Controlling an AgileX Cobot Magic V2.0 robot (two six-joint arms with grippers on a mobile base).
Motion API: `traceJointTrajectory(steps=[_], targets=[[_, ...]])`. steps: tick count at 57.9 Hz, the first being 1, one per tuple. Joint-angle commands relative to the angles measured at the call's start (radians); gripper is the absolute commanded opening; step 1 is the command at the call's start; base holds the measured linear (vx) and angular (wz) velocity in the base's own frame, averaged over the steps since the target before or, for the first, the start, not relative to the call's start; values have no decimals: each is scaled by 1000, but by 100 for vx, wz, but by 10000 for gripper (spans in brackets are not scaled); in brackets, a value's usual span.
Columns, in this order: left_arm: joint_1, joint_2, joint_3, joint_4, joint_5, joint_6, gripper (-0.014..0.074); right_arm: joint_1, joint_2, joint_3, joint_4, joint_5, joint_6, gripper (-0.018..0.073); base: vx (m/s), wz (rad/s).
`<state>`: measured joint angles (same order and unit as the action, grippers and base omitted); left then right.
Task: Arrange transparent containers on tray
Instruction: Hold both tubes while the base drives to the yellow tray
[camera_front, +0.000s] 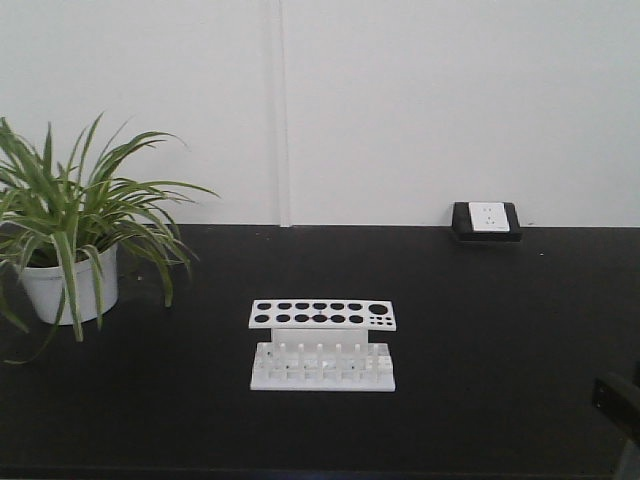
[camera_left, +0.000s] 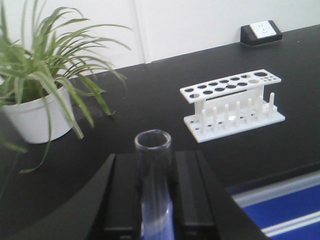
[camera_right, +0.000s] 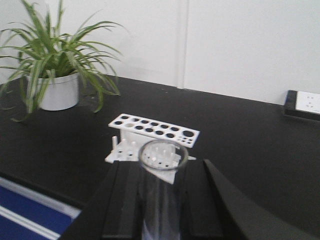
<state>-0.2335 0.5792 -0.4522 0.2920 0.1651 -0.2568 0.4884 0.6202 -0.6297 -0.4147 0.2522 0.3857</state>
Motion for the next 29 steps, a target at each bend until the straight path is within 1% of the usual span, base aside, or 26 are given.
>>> traceJointTrajectory(steps=[1, 29], targets=[[-5, 4, -27, -5, -78, -2, -6, 0, 0, -29, -19, -77, -11, -11, -28, 27], [-5, 4, -27, -5, -77, -2, -6, 0, 0, -29, -19, -77, -11, -11, -30, 35]])
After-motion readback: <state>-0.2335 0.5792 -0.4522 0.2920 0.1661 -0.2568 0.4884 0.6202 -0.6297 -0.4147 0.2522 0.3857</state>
